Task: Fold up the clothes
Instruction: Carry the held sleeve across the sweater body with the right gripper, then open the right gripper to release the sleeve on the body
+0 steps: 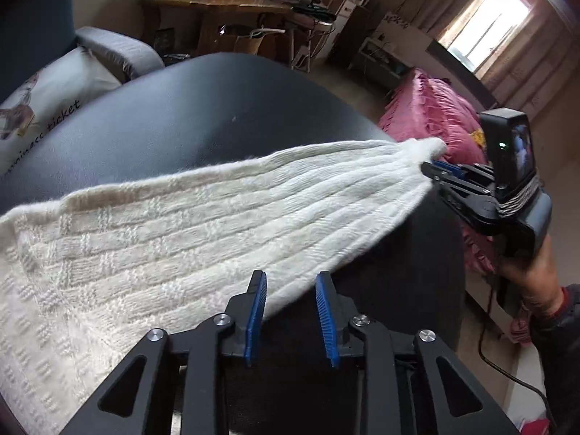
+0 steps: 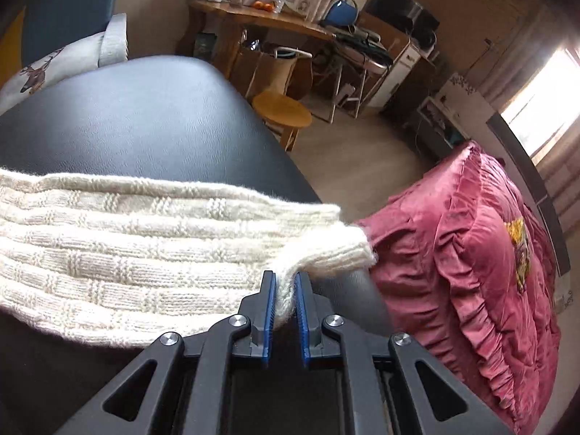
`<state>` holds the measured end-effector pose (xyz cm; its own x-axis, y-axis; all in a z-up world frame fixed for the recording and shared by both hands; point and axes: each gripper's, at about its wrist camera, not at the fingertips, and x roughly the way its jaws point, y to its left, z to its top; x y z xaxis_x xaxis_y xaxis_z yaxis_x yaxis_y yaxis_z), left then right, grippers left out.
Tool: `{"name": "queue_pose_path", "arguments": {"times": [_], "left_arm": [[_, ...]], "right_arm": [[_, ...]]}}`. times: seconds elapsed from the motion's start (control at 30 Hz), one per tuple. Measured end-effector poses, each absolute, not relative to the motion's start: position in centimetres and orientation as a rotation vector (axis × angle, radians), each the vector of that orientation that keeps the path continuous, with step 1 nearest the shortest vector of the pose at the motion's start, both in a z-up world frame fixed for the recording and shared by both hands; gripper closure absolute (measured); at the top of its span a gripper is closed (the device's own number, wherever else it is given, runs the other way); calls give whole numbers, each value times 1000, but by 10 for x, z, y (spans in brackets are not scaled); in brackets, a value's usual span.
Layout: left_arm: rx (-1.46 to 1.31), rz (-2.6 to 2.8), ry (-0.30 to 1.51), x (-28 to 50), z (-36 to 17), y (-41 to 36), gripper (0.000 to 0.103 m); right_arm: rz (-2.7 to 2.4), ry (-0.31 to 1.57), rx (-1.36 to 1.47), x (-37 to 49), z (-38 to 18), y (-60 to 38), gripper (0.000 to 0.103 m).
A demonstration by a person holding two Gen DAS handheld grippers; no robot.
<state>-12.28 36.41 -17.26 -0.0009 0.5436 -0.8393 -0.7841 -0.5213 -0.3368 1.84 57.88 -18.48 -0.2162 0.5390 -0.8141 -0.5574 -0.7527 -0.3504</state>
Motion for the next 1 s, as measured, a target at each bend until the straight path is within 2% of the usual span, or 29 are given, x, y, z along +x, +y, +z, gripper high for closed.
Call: {"name": "queue_pose_path", "arguments": {"times": [0.13,0.2,0.3,0.33,0.43,0.5,0.6,0.8,0.93,1.0], "left_arm": [[-1343,1728,140,-139,-179,336,75],[-1343,1764,72,-149,-172,317,75],[-1334,1872,-43,-176,-158,288,74],[-1335,1937,-53,-183,-157,276,74],[-1330,2064,-44,-193,-154,234,74],[-1324,2068,-36,-185,-162,217,74],[-1287,2036,30,-164,-167,195,74],[-1227,1978,119,-119,-170,191,74],[-1273,2024,138,-119,-186,183,74],[-1301,2019,110,-126,-195,178,75]], "right_arm": [[2031,-5,-1319,25,-189,574,93],[2065,83,-1314,28,-185,581,92],[2150,323,-1236,49,-163,593,87],[2171,372,-1186,57,-152,593,87],[2294,363,-1070,68,-121,569,77],[2406,388,-1041,64,-106,548,77],[2646,504,-1141,33,-108,497,77],[2801,1182,-1603,-15,-165,404,77],[2713,878,-1936,-7,-196,359,77],[2706,838,-1985,-1,-204,351,75]]}}
